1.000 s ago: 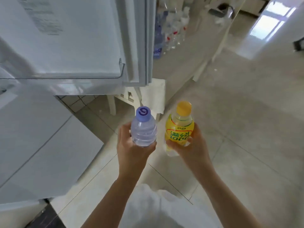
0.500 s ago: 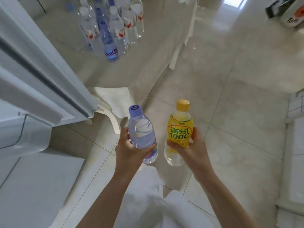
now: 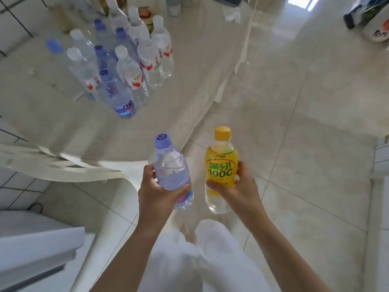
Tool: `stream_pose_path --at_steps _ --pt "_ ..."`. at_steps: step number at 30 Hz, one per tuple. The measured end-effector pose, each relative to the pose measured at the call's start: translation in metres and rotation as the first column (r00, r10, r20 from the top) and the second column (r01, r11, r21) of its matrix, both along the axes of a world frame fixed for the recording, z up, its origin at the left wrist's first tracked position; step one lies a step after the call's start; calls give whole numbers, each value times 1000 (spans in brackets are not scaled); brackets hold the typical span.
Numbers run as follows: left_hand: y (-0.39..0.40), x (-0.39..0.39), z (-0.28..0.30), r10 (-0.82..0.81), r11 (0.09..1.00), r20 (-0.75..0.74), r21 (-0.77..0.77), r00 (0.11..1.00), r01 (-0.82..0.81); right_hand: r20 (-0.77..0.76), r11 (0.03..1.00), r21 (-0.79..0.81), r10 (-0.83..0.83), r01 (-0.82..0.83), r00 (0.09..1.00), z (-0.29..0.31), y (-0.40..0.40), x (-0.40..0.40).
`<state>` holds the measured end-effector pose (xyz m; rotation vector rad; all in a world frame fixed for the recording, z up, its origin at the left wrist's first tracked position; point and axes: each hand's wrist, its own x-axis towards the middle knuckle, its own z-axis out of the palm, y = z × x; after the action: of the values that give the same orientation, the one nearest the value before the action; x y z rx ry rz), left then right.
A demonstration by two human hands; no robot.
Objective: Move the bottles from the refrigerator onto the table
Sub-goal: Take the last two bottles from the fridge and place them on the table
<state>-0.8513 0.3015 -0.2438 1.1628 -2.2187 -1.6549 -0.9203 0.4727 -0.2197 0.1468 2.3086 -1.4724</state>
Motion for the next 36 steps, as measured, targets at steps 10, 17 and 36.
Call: stream_pose_path --at_steps 10,17,36 --pt "43 -123 -12 195 981 28 -21 980 -194 -13 975 69 215 -213 977 -5 19 -155" --pt "69 -195 -10 392 919 41 18 919 -393 8 902 124 416 -414 909 -2 20 -247" --pt "-46 -352 -36 668 739 -33 -85 743 -668 -212 819 93 572 -566 793 -31 -157 -404"
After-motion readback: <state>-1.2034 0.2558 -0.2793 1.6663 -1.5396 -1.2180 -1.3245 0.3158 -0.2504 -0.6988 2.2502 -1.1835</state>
